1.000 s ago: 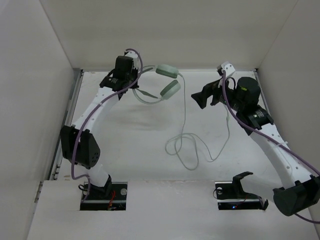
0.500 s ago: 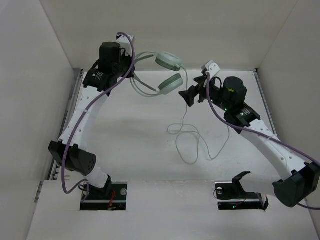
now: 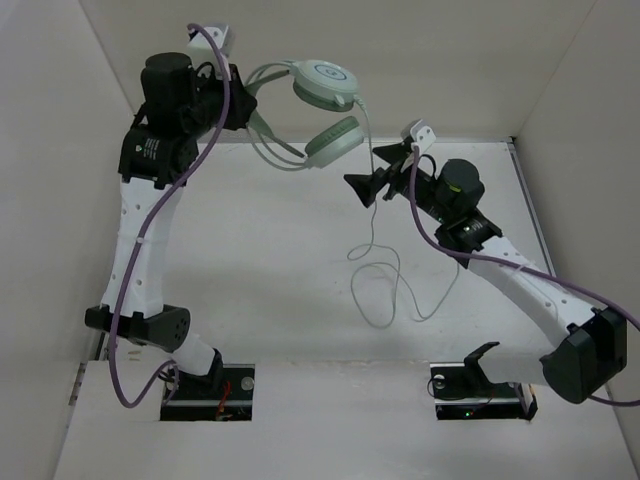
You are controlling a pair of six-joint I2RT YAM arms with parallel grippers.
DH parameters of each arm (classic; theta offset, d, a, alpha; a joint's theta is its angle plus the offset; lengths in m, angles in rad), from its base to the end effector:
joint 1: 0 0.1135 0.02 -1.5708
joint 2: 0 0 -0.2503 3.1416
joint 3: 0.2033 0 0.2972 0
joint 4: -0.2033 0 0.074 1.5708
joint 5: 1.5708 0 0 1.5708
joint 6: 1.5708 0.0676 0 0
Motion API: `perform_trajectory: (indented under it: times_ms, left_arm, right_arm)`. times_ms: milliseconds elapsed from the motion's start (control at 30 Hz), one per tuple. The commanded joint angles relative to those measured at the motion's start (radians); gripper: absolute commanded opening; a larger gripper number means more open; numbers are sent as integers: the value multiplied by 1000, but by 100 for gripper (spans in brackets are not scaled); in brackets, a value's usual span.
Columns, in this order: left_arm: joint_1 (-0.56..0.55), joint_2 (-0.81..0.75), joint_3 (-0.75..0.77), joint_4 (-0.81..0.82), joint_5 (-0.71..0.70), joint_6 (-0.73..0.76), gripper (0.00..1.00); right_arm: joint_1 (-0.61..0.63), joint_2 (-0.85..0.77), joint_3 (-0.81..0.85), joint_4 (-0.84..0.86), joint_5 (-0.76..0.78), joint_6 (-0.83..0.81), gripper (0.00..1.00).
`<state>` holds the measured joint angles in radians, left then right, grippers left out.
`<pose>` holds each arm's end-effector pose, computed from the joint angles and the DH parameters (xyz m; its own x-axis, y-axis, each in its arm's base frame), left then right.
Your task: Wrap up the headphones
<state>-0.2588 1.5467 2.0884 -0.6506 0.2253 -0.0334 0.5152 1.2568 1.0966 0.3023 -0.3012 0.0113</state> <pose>0.3553 -0.1097 0.5500 -0.1205 -0.0018 -0.9927 0.4604 0.8859 -0.0575 0.3180 0.2031 0.3840 0.1150 0.0775 -0.9903 -0.7274 0.6855 -0.0308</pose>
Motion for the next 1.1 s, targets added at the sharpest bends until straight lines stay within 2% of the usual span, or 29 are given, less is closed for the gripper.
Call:
perform_trajectory:
  times_ms: [0,67,167,267,400,433,533,567,700,1067]
  left_arm:
    - [33,-2,142,39,110,-109,0]
    - [51,13,177,34,146,-152,0]
    - [77,26,194,40,190,-212,0]
    - [109,38,203,57,239,-289,0]
    - [163,58,205,98,287,-397,0]
    - [178,62,205,106,295,-419,0]
    - [214,73,191,126,310,-470,0]
    - [221,75,182,129,309,-479,0]
    - [252,87,124,131,264,-505,0]
    - [206,81,68,132,256,-505,0]
  right_arm:
    - [53,10,-41,138,-53,36,100]
    - [75,18,-63,158,-55,45,96]
    - [95,29,-84,178,-68,84,81]
    - [99,35,-110,207,-148,134,68]
    - [113,23,-141,201,-223,170,56]
    - [114,15,-148,201,-245,177,51]
    - [119,-5,-158,187,-291,203,17]
    - [119,-11,-159,178,-291,204,11]
    - [111,-26,-149,108,-314,176,4]
    - [38,-53,-100,55,-317,122,4]
